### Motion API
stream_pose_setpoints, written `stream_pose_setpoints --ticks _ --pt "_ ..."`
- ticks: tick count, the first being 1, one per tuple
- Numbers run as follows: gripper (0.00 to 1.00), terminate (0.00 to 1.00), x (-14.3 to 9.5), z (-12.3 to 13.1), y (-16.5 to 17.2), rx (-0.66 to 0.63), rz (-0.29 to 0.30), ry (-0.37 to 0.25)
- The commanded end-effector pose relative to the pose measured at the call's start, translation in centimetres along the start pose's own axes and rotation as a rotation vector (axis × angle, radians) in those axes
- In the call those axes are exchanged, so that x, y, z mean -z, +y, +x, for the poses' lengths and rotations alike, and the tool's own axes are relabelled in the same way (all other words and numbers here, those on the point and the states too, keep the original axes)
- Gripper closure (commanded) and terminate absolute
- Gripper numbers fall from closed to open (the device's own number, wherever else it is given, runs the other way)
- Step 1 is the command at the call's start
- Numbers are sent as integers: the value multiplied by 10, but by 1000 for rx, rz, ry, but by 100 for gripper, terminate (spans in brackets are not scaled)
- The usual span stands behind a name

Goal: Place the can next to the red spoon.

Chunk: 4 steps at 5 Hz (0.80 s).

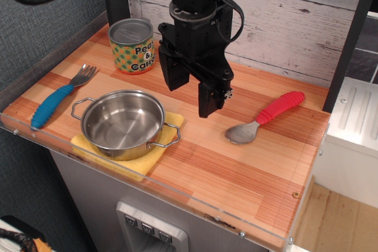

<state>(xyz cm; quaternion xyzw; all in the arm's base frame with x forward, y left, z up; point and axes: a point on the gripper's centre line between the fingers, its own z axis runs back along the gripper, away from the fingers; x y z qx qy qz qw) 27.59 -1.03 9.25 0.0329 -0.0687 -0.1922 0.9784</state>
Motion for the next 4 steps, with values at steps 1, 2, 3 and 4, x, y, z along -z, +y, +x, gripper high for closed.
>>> stream_pose_setpoints --ticks 1,2,3,4 --pt "0 0 0 0 0 0 0 0" --pt "0 0 -9 -5 14 -141 25 -21" --pt "0 0 -12 -9 28 -346 81 -26" --pt "0 0 -18 -17 59 -602 92 -72"
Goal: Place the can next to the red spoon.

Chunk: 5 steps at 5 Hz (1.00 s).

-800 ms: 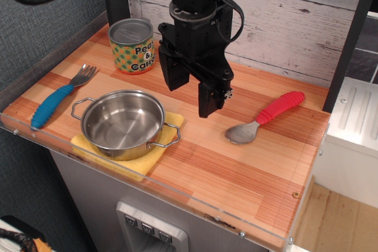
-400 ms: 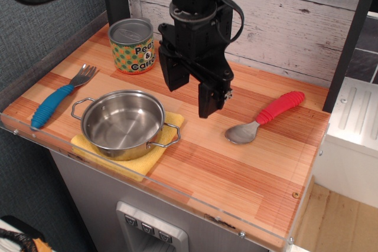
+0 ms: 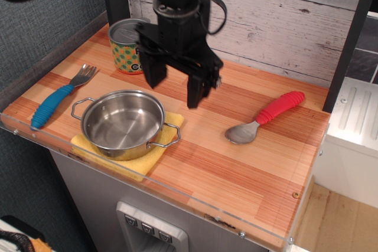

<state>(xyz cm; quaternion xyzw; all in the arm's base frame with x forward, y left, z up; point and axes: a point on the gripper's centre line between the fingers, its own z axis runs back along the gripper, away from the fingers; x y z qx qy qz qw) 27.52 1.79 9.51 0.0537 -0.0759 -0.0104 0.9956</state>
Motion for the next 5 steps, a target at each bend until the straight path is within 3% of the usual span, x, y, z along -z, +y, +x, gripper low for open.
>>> stream_pose_setpoints --ticks 1,2,4,5 --pt "0 0 -11 10 60 -496 21 -74" --pt "0 0 -5 15 85 -752 25 -98" --pt "0 0 -9 32 115 -1174 213 -217" --pt "0 0 -8 50 131 -1270 304 -258"
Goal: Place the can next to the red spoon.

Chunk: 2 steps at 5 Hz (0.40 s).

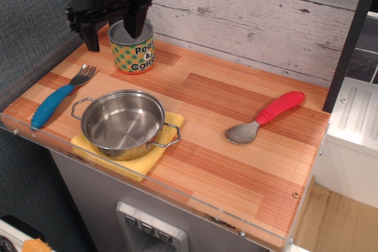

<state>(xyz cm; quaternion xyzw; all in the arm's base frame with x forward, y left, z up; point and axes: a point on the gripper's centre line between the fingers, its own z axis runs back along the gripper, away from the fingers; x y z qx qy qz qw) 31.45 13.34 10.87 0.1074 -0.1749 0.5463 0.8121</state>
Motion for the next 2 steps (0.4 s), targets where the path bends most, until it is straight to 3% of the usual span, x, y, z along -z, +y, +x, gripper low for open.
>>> stream_pose_setpoints --ticks 1,2 --pt "0 0 -6 36 -11 -184 47 -133" --pt "0 0 -3 48 -16 -209 67 -173"
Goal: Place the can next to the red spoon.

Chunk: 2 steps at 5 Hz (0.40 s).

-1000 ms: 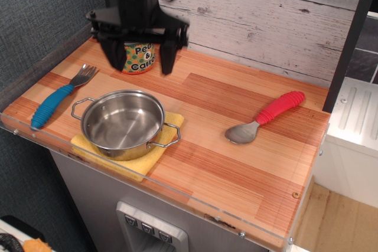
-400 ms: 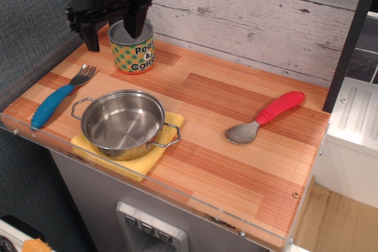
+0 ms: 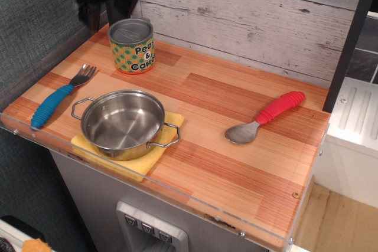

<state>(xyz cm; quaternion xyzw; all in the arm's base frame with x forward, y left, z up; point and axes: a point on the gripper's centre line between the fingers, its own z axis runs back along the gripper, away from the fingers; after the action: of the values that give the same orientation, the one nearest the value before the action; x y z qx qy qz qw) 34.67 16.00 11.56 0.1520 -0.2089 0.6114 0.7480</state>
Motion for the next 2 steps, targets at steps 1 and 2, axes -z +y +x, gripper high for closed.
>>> stream_pose_setpoints --ticks 1,2 --pt "0 0 4 21 -2 -59 -19 -62" --pt "0 0 20 23 -9 -46 0 -86"
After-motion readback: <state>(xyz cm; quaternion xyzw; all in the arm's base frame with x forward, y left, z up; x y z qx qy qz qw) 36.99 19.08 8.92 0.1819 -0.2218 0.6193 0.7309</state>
